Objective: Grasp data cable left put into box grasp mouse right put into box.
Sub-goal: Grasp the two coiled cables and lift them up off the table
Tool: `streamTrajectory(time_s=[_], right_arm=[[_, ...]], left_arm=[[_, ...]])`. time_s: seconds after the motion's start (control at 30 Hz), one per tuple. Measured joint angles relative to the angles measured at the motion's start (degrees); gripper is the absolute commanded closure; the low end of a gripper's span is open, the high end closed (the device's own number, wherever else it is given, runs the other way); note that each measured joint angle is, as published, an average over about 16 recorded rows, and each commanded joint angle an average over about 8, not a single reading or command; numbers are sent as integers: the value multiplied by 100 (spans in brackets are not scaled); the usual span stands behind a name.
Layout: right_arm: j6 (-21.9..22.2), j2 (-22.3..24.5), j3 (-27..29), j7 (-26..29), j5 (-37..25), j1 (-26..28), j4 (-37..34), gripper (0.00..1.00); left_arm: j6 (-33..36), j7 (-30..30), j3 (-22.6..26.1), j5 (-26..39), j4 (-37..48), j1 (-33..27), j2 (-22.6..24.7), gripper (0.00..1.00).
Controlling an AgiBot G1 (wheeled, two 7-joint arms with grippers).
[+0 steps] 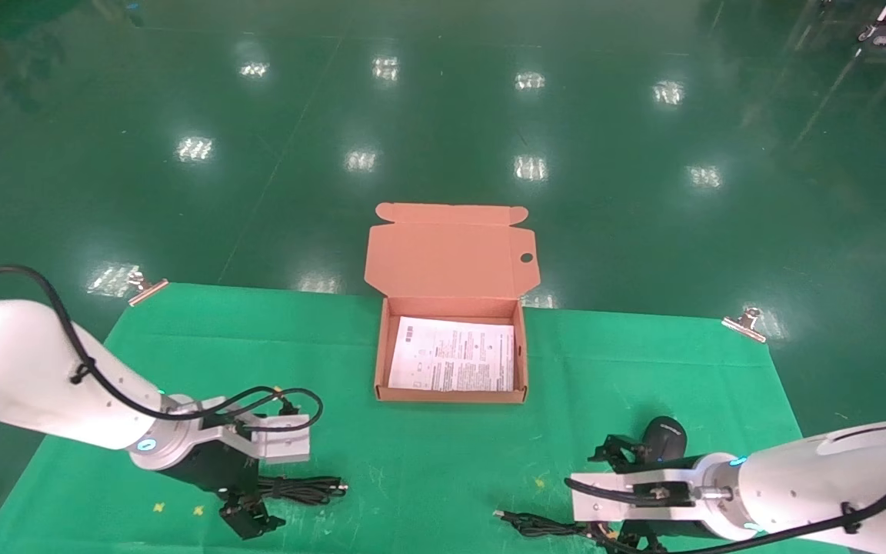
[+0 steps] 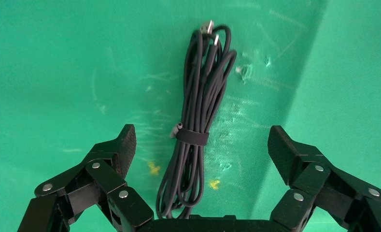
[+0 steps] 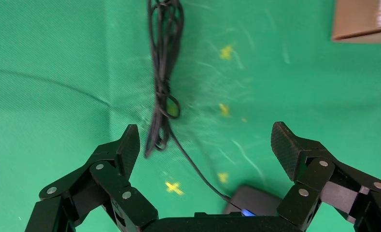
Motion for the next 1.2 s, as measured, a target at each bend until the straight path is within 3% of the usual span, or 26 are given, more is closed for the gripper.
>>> streamTrajectory(time_s=[0.3, 0.33, 0.53, 0.57, 0.6, 1.2], right_arm=[[213, -286, -31, -316, 140, -120, -610, 0], [238, -315, -34, -358, 153, -130, -673, 7], [364, -447, -45, -547, 198, -173, -956, 82], [379, -463, -47, -567, 202, -177, -987, 94], [392, -475, -47, -583, 205, -180, -1013, 100], [391, -478, -47, -591, 211, -179, -1020, 100]], left_arm=[[-223, 534, -34, -75, 861, -37, 286, 3], [-242, 590, -41, -87, 933, -40, 304, 13], [-337, 832, -83, -152, 1226, -52, 360, 88], [-350, 858, -89, -162, 1254, -53, 362, 97], [-361, 880, -95, -170, 1276, -53, 363, 100], [-360, 891, -102, -187, 1267, -52, 349, 100]])
